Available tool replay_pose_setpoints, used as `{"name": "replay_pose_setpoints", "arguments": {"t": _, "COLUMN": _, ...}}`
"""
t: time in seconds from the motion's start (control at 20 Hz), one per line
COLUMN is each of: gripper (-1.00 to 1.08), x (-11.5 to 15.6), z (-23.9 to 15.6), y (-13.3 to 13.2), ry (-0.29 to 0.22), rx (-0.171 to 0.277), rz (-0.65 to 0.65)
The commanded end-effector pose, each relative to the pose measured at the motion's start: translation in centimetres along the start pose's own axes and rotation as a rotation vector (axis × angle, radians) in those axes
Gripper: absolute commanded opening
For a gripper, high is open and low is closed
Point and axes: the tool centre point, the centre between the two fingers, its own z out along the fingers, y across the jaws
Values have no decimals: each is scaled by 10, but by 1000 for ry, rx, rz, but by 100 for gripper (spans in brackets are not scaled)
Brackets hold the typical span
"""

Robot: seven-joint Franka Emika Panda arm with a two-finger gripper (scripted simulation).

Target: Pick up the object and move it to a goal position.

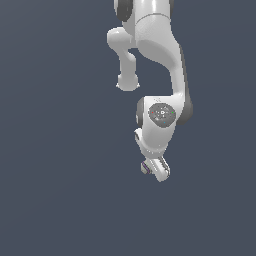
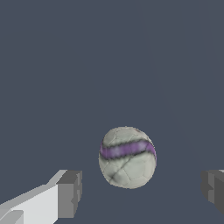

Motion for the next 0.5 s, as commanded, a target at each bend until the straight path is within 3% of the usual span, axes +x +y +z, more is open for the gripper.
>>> {"name": "replay_pose_setpoints", "arguments": {"t": 0.0, "gripper": 100, "x": -1, "z": 1, "y": -2, "ry": 1, "rx": 1, "rz": 23}}
{"name": "replay_pose_setpoints", "arguments": {"t": 0.45, "gripper": 100, "x": -1, "z": 5, "y": -3, "ry": 2, "rx": 2, "rz": 35}}
